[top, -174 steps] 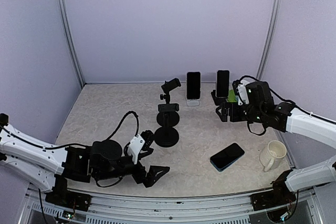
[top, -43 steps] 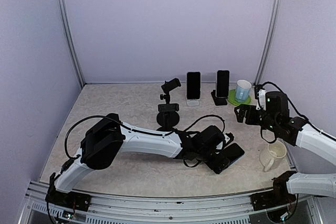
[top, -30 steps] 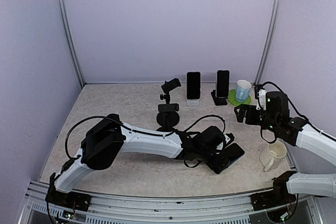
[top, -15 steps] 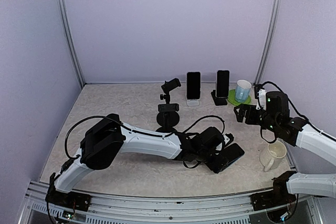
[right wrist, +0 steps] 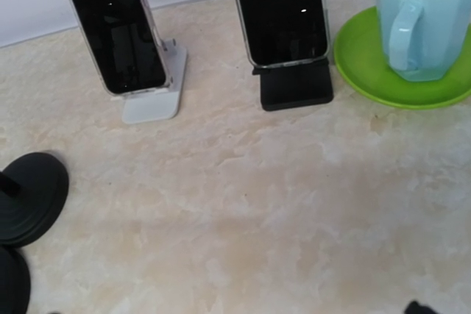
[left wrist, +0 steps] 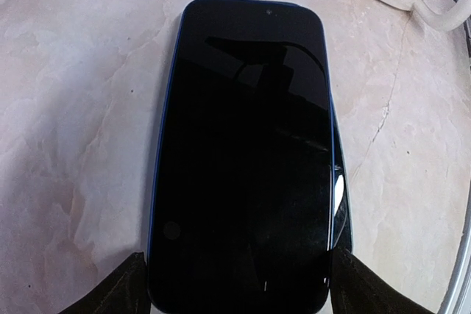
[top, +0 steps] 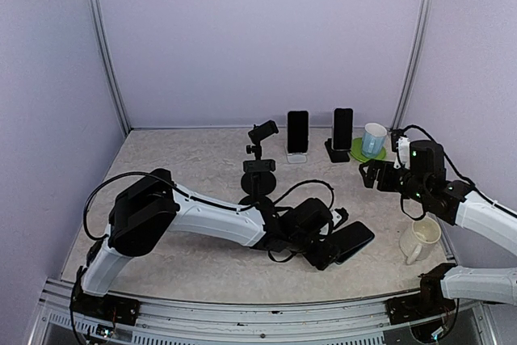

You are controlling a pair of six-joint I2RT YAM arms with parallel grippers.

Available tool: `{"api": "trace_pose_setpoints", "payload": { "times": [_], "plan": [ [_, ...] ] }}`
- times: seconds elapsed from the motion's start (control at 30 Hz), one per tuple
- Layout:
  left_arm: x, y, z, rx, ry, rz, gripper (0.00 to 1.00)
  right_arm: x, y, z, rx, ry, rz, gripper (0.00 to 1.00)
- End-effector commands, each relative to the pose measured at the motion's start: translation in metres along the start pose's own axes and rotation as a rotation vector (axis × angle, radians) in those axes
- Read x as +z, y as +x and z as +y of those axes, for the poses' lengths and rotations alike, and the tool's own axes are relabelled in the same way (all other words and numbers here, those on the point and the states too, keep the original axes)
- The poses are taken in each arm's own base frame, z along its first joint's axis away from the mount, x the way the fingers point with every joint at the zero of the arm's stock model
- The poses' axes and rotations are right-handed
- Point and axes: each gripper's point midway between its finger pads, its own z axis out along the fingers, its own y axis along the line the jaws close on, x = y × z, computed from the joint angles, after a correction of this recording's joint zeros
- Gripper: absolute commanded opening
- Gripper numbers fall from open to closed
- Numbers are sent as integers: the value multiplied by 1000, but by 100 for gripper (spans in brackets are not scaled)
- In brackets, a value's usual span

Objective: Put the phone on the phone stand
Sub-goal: Pick up the phone from the phone.

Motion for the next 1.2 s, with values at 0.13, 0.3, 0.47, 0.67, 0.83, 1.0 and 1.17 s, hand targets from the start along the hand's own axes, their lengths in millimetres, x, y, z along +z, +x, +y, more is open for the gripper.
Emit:
{"api": "trace_pose_setpoints", "payload": {
  "times": [0.13,0.3,0.47,0.67,0.83,1.0,1.17],
  "plan": [
    [-19,41,19,-34,-65,101,81,1,1,2,19,-26,-3,100],
    [-27,30,12,1,-30,60,89,2,1,4,23,-37,-3,100],
    [-25,8,2,64,28,21,99,2,2,3,22,-36,0,100],
    [-21,-15,9,78,62,-23,99,-1,0,4,20,-39,-9,100],
    [-12,-20,9,92,108,-27,99,-1,0,4,20,-39,-11,100],
    [-3,-21,5,97,145,-30,99,-1,0,4,20,-40,-14,100],
    [5,-20,7,94,151,-29,99,-1,0,4,22,-40,-13,100]
  ]
}}
